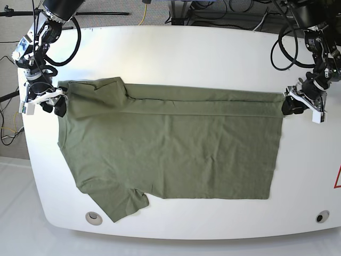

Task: Fold the T-shirt properly

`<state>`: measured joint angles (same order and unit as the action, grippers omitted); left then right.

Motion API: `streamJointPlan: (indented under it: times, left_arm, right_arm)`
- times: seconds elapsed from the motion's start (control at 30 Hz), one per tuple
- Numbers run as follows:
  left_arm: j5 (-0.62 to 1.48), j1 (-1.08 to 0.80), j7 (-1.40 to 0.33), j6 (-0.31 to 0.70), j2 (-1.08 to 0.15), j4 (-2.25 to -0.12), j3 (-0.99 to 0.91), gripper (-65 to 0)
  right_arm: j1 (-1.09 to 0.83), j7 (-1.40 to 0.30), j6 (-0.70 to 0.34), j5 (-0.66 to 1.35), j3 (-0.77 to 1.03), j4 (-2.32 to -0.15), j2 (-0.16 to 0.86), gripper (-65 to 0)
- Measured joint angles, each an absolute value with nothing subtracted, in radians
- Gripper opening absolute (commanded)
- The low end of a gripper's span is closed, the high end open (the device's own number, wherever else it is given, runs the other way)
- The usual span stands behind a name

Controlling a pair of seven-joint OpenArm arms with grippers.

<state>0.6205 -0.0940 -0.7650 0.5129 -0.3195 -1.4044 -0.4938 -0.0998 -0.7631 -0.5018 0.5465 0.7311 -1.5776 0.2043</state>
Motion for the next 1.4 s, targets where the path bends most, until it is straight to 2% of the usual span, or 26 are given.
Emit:
streamJointPlan:
  times: [0.5,0.87,1.4]
  left_arm:
    - [0.622,-0.133,-0.767,0.516,-0.318,-1.457,-0.496,-36.1]
    - [0.62,-0.139,-0.743,0.516,-0.304,-1.457,-0.488,-37.5]
    - [0.627,-0.149,-0.739,0.516,-0.305,-1.448,-0.488,-40.7]
  right_arm:
    - [-0.13,-0.805,-0.525,0.597,0.772,-1.56,0.211,-34.0]
    - [-0.215,-0.805,-0.513,0.569,0.768,-1.591,0.203,-34.0]
    - [-0.235,-0.791,-0.505,0.553,0.775,-1.56,0.205,-34.1]
